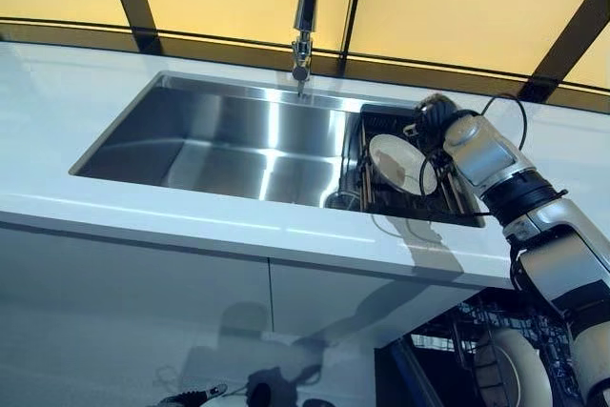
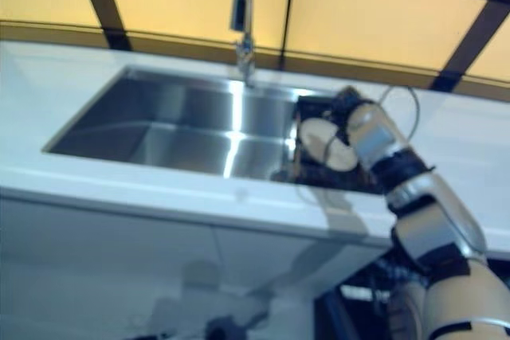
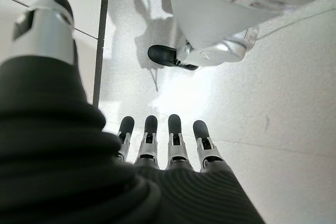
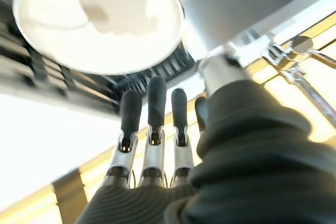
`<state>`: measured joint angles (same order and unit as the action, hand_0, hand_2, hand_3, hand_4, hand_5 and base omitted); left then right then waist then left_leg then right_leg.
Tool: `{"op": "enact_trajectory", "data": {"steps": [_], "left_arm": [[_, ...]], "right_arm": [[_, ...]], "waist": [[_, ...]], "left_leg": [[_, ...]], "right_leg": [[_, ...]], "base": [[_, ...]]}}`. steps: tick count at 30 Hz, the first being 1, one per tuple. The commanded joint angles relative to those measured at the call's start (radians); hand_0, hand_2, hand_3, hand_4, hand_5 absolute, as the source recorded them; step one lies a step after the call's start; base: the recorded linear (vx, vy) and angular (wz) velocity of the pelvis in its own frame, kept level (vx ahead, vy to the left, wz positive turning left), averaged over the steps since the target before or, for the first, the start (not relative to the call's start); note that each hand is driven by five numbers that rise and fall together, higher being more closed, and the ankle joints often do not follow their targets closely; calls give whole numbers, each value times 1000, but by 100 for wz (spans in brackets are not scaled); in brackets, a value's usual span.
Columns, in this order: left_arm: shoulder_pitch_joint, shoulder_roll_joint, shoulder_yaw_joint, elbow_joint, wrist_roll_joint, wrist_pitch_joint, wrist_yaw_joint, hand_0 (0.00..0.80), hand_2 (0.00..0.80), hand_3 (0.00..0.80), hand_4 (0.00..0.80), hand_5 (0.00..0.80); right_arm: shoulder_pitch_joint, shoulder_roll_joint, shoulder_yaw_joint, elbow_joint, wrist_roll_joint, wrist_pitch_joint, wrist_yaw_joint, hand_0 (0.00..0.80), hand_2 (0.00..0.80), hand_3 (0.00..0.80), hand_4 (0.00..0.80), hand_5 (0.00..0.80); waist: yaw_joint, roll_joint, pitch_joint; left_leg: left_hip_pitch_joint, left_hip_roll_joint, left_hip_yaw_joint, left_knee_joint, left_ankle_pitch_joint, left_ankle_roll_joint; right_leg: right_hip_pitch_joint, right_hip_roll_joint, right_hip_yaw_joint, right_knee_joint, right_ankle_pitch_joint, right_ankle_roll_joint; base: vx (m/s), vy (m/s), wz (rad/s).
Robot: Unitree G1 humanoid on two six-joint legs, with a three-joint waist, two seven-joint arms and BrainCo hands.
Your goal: Take plates into dishwasher
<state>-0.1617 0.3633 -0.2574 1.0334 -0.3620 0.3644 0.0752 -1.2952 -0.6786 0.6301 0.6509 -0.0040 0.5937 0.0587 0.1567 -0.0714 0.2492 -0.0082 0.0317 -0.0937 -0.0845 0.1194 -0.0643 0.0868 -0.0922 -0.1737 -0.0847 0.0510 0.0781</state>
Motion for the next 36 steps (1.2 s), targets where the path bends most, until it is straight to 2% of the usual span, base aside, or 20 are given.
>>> {"op": "enact_trajectory", "data": {"steps": [1,4,16,28,36], "left_arm": [[4,30,-54,31,42,-8,-9,0,0,0,0,0],[7,33,-52,30,49,-9,-10,0,0,0,0,0],[-4,40,-49,4,56,-2,-6,0,0,0,0,0],[-19,49,-43,-32,46,-2,18,0,0,0,0,0],[-14,61,-33,-41,58,-11,9,0,0,0,0,0]], "right_arm": [[-105,-53,116,-20,-89,-55,33,0,0,0,0,0],[-93,-39,131,-19,-127,-64,73,0,0,0,0,0],[-34,5,129,17,-114,-52,154,0,0,0,0,0],[-7,4,133,44,-166,-50,222,0,0,0,0,0],[-14,-34,147,59,-218,-64,261,0,0,0,0,0]], "waist": [[11,-39,-62],[18,-43,-62],[34,-50,-33],[40,-50,4],[41,-56,11]], "left_leg": [[53,-29,29,-3,-92,40],[52,-28,27,-3,-93,40],[32,-24,19,-3,-89,39],[10,-21,15,-3,-77,38],[0,-19,16,-3,-73,36]], "right_leg": [[-53,-60,36,15,66,68],[-52,-60,34,15,64,68],[-61,-59,24,15,65,66],[-81,-57,20,18,74,65],[-91,-56,15,18,79,67]], "base": [[0,0,0],[0,0,0],[-17,-8,0],[-23,-11,0],[-10,-6,0]]}}
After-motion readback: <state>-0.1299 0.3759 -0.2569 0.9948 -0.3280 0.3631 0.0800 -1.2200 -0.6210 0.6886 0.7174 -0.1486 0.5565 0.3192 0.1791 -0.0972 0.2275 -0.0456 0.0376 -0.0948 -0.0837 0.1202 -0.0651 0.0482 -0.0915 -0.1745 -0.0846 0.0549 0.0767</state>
